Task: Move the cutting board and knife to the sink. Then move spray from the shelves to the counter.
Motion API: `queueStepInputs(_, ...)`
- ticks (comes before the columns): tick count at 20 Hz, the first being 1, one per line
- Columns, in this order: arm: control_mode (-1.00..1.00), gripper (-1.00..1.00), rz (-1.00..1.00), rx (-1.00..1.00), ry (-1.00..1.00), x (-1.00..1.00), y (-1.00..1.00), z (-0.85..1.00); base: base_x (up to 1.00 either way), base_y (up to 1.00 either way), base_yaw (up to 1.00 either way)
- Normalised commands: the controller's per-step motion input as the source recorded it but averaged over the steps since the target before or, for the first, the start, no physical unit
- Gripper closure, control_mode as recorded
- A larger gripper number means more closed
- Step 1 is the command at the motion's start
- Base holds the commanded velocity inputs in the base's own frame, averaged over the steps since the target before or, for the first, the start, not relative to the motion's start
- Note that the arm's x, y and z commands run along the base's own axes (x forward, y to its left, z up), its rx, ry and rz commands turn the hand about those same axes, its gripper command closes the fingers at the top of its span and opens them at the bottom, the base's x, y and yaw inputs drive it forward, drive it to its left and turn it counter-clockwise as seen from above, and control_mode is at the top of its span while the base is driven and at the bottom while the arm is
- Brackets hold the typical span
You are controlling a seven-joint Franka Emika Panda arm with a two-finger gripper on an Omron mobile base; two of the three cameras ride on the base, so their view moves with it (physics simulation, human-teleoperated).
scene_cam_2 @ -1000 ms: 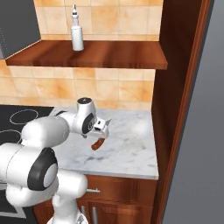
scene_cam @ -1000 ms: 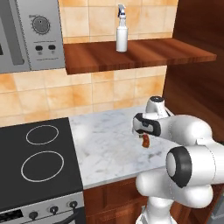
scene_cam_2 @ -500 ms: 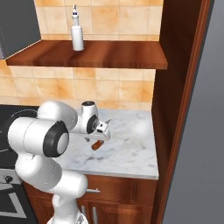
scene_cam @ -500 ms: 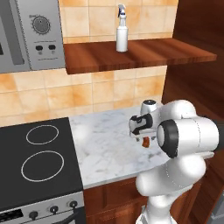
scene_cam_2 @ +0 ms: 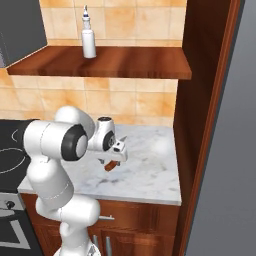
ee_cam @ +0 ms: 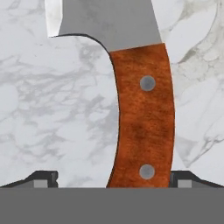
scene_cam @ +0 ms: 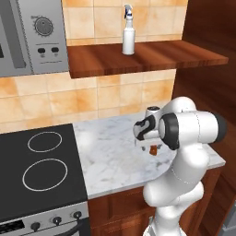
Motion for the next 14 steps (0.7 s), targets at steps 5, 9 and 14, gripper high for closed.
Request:
queueStepInputs(5, -1.00, -1.00, 0.00, 0.00, 0.02, 0.10, -0.08, -0.31, 0.00, 0.00, 0.00)
queueStepInputs(9, -1.00, -1.00, -0.04, 0.00, 0.00, 0.00, -0.11, -0.41, 0.00, 0.00, 0.00)
queueStepInputs(14, -1.00, -1.00, -0.08, 0.00, 0.00, -0.01, -0.16, -0.47, 0.00, 0.00, 0.00)
